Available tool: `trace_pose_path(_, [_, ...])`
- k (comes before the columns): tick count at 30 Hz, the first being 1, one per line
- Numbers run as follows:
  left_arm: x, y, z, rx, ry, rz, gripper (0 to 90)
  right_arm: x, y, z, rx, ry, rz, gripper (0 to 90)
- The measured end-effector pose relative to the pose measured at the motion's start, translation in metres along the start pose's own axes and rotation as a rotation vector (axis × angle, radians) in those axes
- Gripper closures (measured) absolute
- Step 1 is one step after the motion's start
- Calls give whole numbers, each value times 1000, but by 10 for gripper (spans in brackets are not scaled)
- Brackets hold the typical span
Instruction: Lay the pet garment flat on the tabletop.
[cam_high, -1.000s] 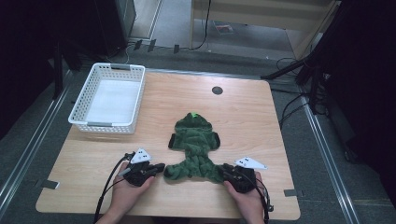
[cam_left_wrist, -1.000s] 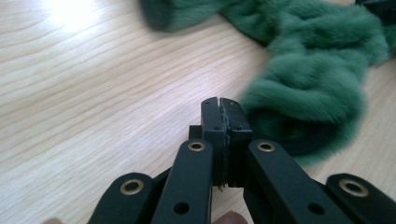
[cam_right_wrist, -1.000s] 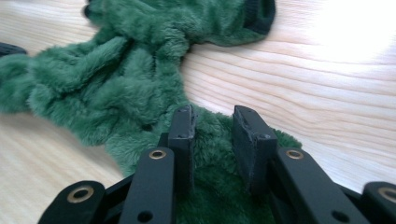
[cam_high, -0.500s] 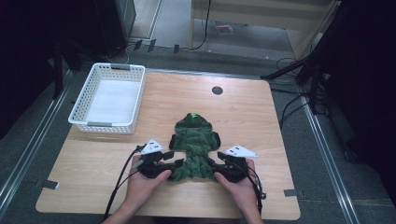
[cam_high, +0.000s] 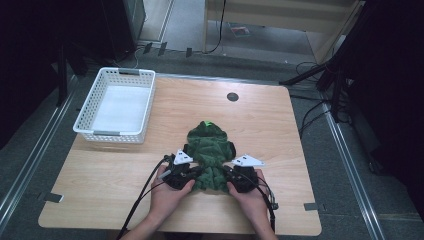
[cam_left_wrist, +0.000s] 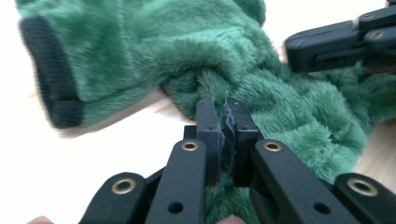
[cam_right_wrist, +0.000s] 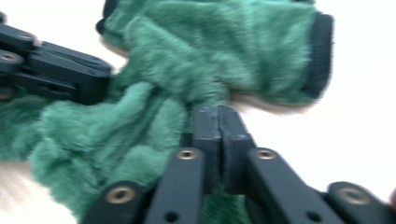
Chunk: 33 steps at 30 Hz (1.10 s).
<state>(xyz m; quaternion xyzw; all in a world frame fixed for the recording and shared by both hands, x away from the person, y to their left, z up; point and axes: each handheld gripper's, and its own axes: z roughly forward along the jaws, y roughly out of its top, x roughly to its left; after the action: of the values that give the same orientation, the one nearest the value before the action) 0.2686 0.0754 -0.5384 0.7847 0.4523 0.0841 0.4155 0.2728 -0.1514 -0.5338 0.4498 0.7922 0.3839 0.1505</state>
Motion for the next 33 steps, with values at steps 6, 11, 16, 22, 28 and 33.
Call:
trace_pose_path(6, [6,-1,-7,-19,-22,-7,827,-14,-1,-10,-41,16,51,824])
trace_pose_path(11, [7,-1,-2,-11,-24,-30,618,-2,1,-1,-36,81,34,616])
trace_pose_path(16, [6,-2,3,16,-20,-21,765,8,0,18,5,24,0,641])
trace_pose_path(22, [7,-3,0,2,43,18,854,14,-1,16,4,-32,-100,859])
trace_pose_path(28, [14,-5,-4,-10,96,51,870,1,-2,10,0,-81,-75,873])
trace_pose_path(33, [19,-5,-12,-69,18,-19,642,5,-3,9,-56,12,-62,730])
